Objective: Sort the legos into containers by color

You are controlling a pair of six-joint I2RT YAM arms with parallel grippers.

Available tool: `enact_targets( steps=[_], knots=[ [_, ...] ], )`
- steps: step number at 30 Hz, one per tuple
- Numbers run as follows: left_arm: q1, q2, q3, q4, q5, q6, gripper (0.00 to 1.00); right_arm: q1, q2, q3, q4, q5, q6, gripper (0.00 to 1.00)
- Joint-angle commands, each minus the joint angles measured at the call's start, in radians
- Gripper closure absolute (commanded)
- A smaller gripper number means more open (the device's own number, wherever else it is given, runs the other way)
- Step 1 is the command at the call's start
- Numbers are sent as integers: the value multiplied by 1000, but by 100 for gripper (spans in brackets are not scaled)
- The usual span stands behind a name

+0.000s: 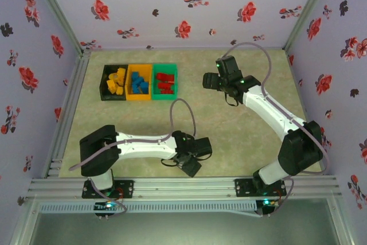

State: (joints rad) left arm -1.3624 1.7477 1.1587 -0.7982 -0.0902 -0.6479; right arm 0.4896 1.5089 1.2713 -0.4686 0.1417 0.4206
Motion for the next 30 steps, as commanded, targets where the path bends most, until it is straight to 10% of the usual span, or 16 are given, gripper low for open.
enact_targets(
  steps=[1, 19, 30],
  knots=[
    [-5, 32, 32, -27, -26, 17, 17, -1, -21, -9, 0, 6, 12, 16],
    [27, 81, 47, -21, -10, 27, 18, -2, -16, -8, -7, 7, 9, 16],
    [39, 102, 42, -8, 41, 34, 42, -2, -24, -10, -11, 12, 8, 16]
  ],
)
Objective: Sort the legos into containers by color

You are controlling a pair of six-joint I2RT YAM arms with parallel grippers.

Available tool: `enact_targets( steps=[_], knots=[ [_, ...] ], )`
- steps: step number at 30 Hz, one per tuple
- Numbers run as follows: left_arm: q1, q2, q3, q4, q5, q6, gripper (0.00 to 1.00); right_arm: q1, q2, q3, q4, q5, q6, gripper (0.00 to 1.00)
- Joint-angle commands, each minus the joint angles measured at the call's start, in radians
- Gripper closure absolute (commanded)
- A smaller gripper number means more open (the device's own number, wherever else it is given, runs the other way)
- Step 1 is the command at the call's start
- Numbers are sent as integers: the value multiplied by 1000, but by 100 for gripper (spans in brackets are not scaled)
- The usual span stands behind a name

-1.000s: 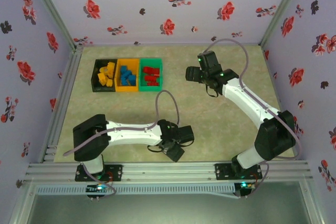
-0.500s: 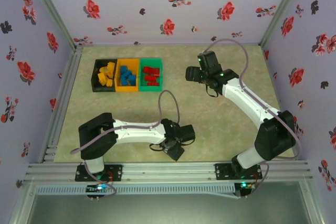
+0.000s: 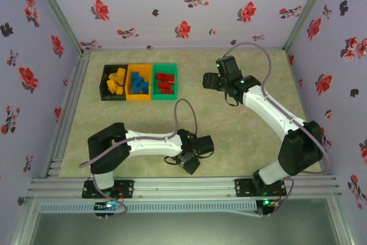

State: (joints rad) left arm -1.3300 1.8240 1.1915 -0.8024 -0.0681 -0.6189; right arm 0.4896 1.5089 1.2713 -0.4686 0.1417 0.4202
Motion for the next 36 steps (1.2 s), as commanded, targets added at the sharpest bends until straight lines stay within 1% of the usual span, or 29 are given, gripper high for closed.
enact_targets(
  steps=[1, 6, 10, 14, 16, 23, 30, 33, 36],
  knots=[
    [8, 24, 10, -7, 19, 5, 45, -1, -25, -12, -11, 13, 8, 16],
    [36, 6, 8, -31, 6, 13, 51, -2, -28, -18, -11, 18, 9, 16],
    [103, -34, 8, -62, -28, 47, 52, -2, -36, -24, -12, 20, 11, 17],
    [209, -91, 27, -79, -77, 102, 51, -2, -52, -41, -10, 33, 10, 17],
    [280, -111, 56, -88, -115, 146, 51, -2, -59, -50, -12, 35, 11, 17],
    [497, -90, 199, -51, -223, 293, 51, -2, -88, -80, -5, 36, 12, 17],
    [687, -19, 372, 9, -244, 380, 52, -2, -126, -114, -5, 32, 19, 17],
    [741, 32, 454, 36, -235, 401, 52, -2, -142, -132, -2, 27, 25, 17],
    [774, 89, 530, 57, -231, 416, 52, -2, -153, -149, -1, 23, 31, 17]
  ],
)
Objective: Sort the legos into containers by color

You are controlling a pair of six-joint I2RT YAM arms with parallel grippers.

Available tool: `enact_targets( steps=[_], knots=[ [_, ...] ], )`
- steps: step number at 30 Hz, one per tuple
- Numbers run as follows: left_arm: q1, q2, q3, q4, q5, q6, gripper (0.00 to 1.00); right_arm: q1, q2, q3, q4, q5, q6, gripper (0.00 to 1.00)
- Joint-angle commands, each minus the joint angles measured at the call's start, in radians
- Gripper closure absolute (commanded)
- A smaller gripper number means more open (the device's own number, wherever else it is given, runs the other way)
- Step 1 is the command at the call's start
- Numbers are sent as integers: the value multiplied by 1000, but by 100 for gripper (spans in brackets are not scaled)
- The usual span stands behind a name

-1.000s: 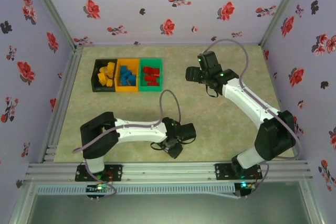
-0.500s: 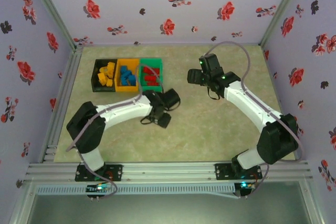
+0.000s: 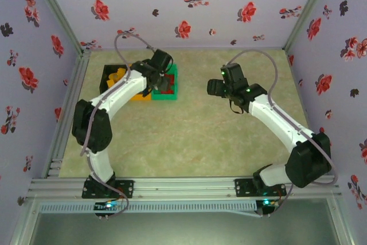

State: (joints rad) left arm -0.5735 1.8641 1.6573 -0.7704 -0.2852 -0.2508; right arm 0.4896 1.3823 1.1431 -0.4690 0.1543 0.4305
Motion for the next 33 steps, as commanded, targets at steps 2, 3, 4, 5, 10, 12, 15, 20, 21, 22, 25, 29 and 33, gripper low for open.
enact_targets(
  steps=[2, 3, 4, 5, 10, 12, 15, 20, 21, 22, 25, 29, 33],
  knots=[
    [32, 91, 118, 26, -9, 57, 52, -2, -31, -32, 2, 8, 24, 17],
    [39, 113, 146, 27, -4, 63, 52, -2, -32, -37, 4, 5, 27, 17],
    [43, 132, 170, 26, 1, 67, 52, -2, -34, -42, 6, 2, 29, 17],
    [46, 154, 198, 22, 6, 71, 52, -2, -34, -47, 7, 0, 30, 17],
    [56, 243, 310, -6, 9, 88, 31, -2, -39, -64, 15, -2, 39, 17],
    [63, 257, 335, -7, 15, 93, 25, -2, -39, -67, 16, -3, 40, 17],
    [69, 241, 343, -13, 18, 90, 22, -2, -42, -73, 16, 0, 41, 16],
    [73, 142, 289, 6, 13, 87, 19, -2, -41, -73, 18, 7, 39, 16],
    [74, 114, 272, 12, 8, 90, 18, -2, -40, -71, 18, 8, 37, 16],
    [76, 84, 256, 19, 7, 94, 17, -2, -38, -71, 20, 9, 37, 16],
    [88, 4, 209, 39, 2, 111, 15, -2, -33, -66, 21, 11, 36, 15],
    [122, -84, 162, 46, 2, 133, 12, -2, -32, -62, 24, 14, 34, 14],
    [150, -178, 151, -8, -27, 131, 10, -3, -26, -45, 2, 46, 21, 9]
  ],
)
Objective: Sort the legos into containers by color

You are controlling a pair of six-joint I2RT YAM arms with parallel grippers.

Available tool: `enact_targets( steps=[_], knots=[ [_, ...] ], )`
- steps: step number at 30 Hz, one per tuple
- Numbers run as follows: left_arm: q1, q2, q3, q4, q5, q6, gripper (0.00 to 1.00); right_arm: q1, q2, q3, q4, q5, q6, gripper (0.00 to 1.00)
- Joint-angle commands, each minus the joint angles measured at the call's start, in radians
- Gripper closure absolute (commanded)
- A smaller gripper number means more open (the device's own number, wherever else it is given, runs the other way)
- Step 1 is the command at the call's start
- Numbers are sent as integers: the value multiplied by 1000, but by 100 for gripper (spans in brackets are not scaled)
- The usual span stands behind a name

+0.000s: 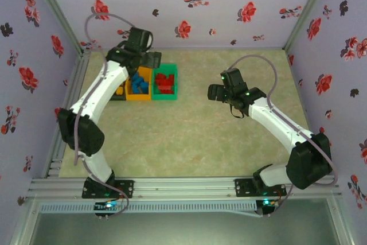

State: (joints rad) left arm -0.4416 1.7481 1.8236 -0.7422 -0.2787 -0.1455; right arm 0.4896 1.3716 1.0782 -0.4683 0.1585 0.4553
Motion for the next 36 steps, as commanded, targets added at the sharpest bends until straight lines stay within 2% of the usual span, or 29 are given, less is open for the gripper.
enact_targets(
  steps=[1, 4, 7, 12, 20, 23, 26, 29, 32, 33, 36],
  knots=[
    [17, -92, -19, -48, -46, 29, 10, -3, -11, 30, -11, 48, -11, 8],
    [19, -174, -42, -64, -83, 44, 5, -5, -11, 44, -15, 57, -32, 1],
    [27, -237, -65, -73, -120, 62, 0, -20, -15, 60, -23, 48, -57, 0],
    [58, -315, -101, -90, -162, 72, 0, -80, -45, 83, -50, 47, -71, 0],
    [211, -433, -286, -14, -175, -84, 0, -221, -150, 53, -64, 44, -66, 0],
    [254, -507, -455, 116, -199, -99, 0, -255, -171, 11, -42, 76, -77, 0],
    [276, -604, -672, 343, -307, -95, 0, -280, -175, -34, -4, 119, -96, 0],
    [324, -680, -885, 592, -312, -71, 0, -311, -153, -70, 39, 124, -129, 0],
    [361, -701, -1064, 831, -292, -14, 0, -360, -134, -118, 120, 6, -162, 0],
    [364, -697, -1115, 899, -293, 10, 0, -369, -132, -141, 152, 4, -163, 0],
    [377, -653, -1179, 983, -269, 35, 0, -378, -142, -224, 282, 17, -180, 0]
  ],
)
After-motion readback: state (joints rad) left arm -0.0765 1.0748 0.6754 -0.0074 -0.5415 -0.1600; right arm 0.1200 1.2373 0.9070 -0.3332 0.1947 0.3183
